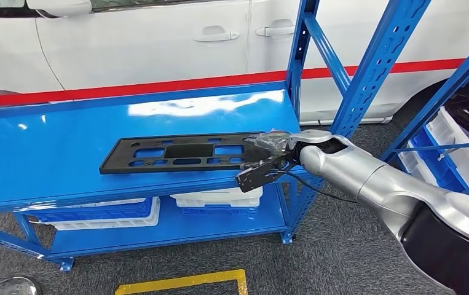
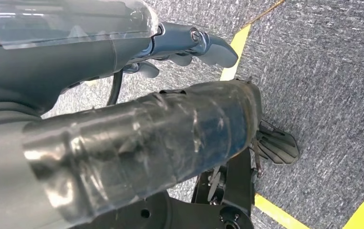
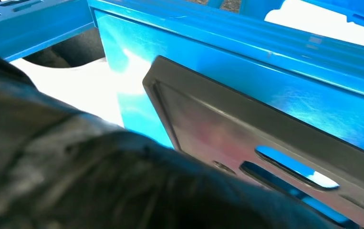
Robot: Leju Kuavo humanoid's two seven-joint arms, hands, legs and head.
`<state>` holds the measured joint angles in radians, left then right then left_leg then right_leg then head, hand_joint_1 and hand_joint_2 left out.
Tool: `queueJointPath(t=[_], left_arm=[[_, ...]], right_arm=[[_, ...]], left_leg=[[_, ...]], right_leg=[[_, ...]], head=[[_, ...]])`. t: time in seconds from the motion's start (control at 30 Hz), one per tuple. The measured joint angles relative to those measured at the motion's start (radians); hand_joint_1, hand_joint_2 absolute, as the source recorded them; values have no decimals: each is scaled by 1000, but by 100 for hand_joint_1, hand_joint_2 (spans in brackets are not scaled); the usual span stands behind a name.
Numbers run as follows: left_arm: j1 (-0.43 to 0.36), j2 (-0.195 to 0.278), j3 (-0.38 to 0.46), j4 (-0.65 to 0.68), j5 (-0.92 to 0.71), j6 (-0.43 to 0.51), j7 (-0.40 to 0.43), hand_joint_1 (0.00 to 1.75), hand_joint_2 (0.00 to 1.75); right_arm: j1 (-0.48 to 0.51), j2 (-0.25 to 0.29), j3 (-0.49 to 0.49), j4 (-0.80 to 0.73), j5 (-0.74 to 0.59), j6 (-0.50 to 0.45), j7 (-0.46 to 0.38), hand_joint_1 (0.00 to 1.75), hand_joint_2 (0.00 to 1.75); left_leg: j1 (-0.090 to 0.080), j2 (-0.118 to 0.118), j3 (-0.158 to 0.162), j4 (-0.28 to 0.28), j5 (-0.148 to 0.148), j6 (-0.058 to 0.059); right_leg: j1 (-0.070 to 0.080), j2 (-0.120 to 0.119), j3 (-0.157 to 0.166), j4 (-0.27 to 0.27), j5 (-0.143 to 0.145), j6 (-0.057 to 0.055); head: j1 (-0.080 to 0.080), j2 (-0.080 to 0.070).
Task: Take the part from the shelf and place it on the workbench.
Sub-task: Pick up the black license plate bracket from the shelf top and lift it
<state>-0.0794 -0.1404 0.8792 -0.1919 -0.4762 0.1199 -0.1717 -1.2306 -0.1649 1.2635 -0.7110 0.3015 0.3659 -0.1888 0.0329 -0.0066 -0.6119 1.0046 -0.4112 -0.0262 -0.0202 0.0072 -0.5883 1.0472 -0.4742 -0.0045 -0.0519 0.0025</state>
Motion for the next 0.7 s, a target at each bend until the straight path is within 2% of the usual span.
queueJointPath(t=[0.7], left_arm=[[0,0,0,0,-10,-2,2,0,0]], right_arm=[[5,-21,7,1,-9,0,-3,0,0]], left_leg=[[-2,0,-8,10,-1,1]], right_leg=[[-2,-1,-2,-2,4,5]], head=[[0,0]])
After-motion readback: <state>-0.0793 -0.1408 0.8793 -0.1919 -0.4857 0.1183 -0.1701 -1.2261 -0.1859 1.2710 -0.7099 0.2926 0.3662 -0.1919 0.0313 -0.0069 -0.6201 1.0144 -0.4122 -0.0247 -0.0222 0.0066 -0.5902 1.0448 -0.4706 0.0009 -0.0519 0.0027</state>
